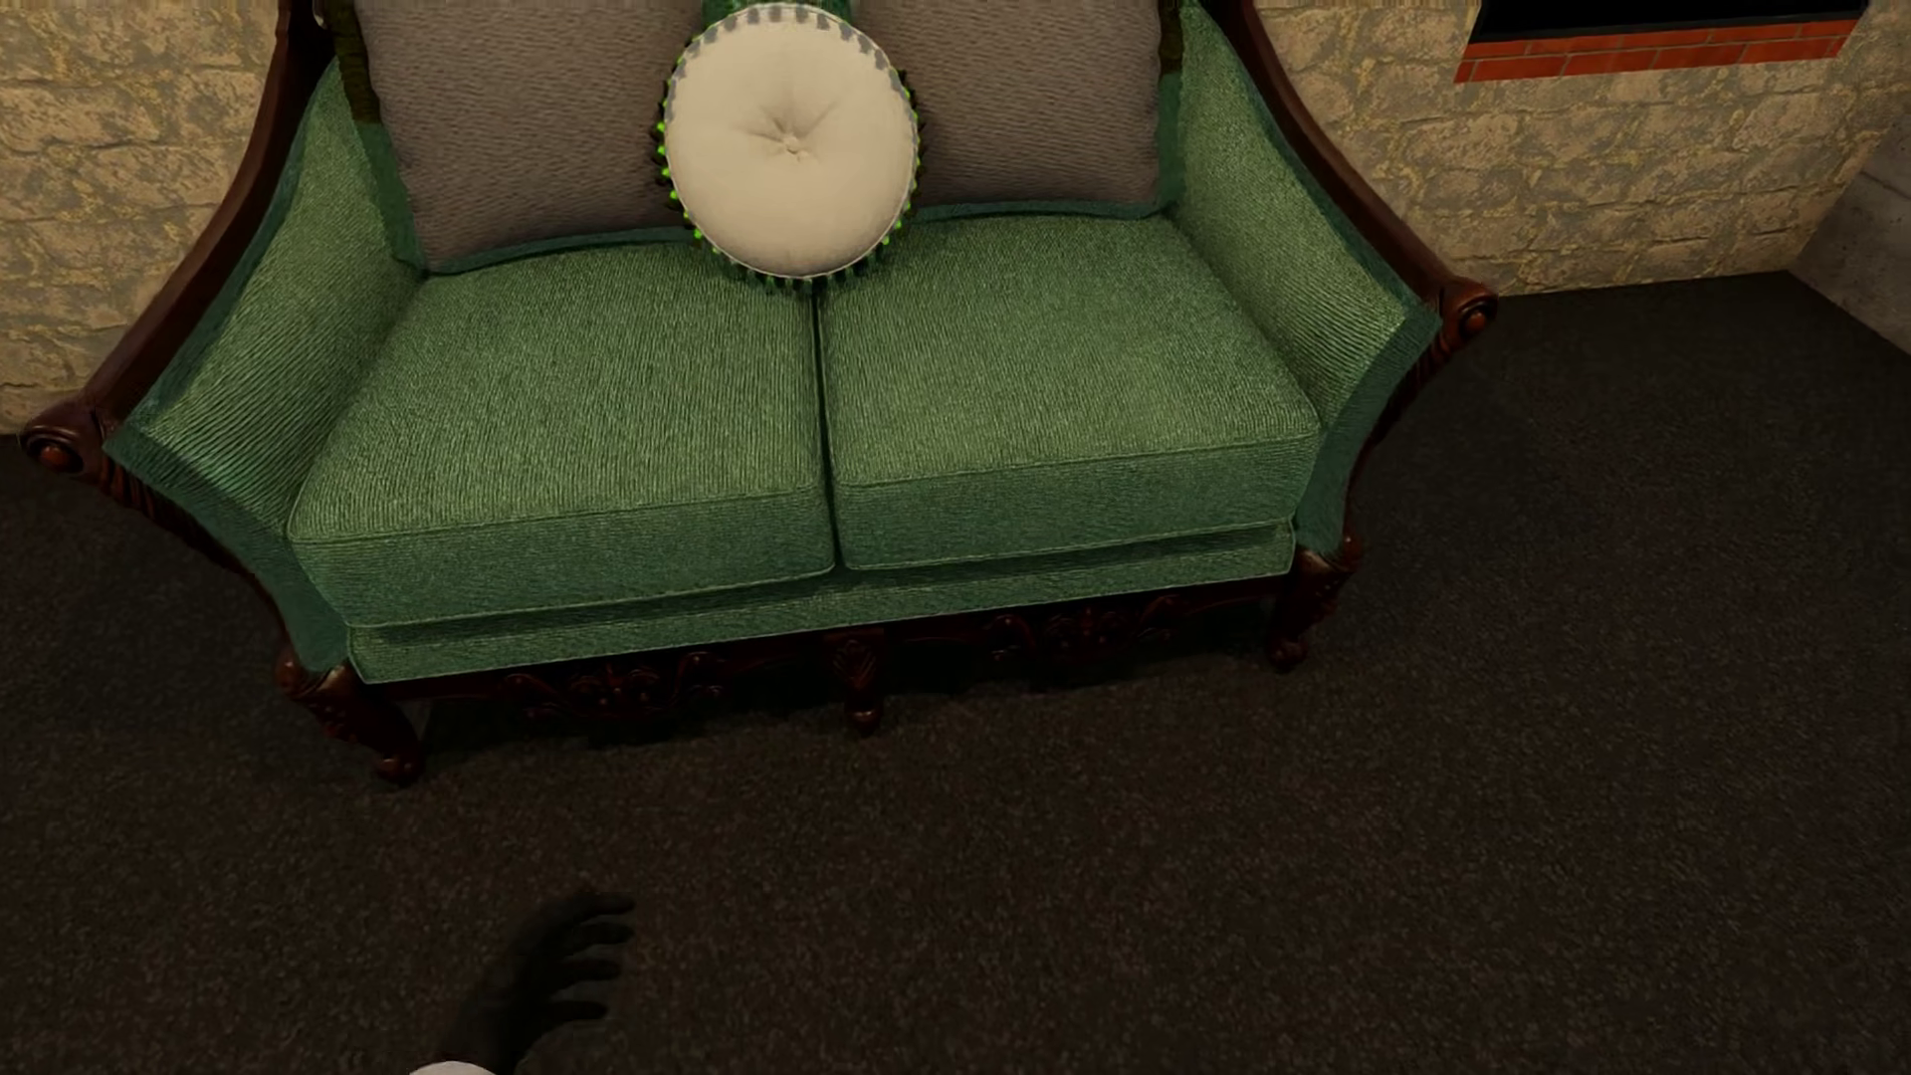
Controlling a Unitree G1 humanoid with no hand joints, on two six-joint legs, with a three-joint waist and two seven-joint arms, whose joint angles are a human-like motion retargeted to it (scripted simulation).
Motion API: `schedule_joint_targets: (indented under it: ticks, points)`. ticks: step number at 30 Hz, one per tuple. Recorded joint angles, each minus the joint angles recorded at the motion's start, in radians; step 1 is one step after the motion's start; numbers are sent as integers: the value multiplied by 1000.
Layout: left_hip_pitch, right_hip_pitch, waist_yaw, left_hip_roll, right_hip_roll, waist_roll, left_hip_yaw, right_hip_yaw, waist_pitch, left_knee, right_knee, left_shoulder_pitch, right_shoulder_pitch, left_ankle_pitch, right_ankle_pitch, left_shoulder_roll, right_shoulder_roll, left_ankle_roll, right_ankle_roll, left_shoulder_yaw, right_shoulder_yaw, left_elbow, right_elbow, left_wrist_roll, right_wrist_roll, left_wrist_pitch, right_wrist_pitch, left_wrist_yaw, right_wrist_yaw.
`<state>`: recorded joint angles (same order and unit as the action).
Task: Head to the dark green sofa
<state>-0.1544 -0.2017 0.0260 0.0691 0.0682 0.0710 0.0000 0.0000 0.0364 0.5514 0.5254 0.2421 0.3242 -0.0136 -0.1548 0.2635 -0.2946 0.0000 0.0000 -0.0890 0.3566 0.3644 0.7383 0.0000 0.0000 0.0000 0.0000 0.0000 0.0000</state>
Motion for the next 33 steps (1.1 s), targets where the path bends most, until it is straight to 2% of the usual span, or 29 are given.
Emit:
schedule_joint_targets:
  ticks: [1, 2, 3, 6, 10, 11, 12, 13, 14, 18, 27, 33]
  points:
    - [19, 18, -17, -5, 2, 1, 0, 0, -1, -11, -53, 0, 10, -5, 16, -4, 12, 0, 0, -17, -38, 8, 8, 0, 0, 0, 0, 0, 0]
    - [37, 41, -19, -9, -1, -4, 0, 0, -5, -17, -74, -4, 14, -20, 62, -3, 10, 0, 0, -39, -20, 25, 8, 0, 0, 0, 0, 0, 0]
    - [65, 67, -2, -25, -10, -18, 0, 0, -8, -31, -81, -5, 15, -43, 63, 2, 9, 0, 0, -70, 3, 49, 18, 0, 0, 0, 0, 0, 0]
    - [156, 124, 41, -30, -17, -14, 0, 0, -18, -81, -82, 22, -12, -87, -4, -4, -3, 0, 0, -140, 85, 156, 34, 0, 0, 0, 0, 0, 0]
    - [237, 236, -18, -24, -1, 4, 0, 0, -9, -115, -80, 87, -60, -122, -151, -10, 7, 0, 0, -236, 70, 361, -17, 0, 0, 0, 0, 0, 0]
    - [255, 256, -21, -21, 0, 6, 0, 0, -8, -89, -74, 92, -65, -129, -166, -6, 8, 0, 0, -265, 68, 406, -41, 0, 0, 0, 0, 0, 0]
    - [271, 269, -19, -19, 1, 7, 0, 0, -9, -276, -55, 101, -68, -124, -159, -5, 11, 0, 0, -269, 66, 438, -66, 0, 0, 0, 0, 0, 0]
    - [288, 282, -16, -17, 5, 7, 0, 0, -12, -285, -165, 107, -69, -130, -126, -5, 13, 0, 0, -266, 68, 465, -85, 0, 0, 0, 0, 0, 0]
    - [298, 288, -14, -14, 8, 9, 0, 0, -18, -292, -177, 113, -68, -140, -111, -7, 14, 0, 0, -256, 72, 481, -99, 0, 0, 0, 0, 0, 0]
    - [320, 303, -2, -12, 8, 8, 0, 0, -23, -306, -203, 98, -64, -168, -103, -11, 10, 0, 0, -232, 94, 477, -101, 0, 0, 0, 0, 0, 0]
    - [331, 308, -4, -20, -2, 7, 0, 0, -19, -319, -219, 43, -57, -196, -94, -20, 9, 0, 0, -262, 80, 359, 26, 0, 0, 0, 0, 0, 0]
    - [341, 310, -10, -19, -4, 9, 0, 0, -18, -324, -209, 53, -48, -197, -110, -28, 16, 0, 0, -265, 70, 363, 39, 0, 0, 0, 0, 0, 0]
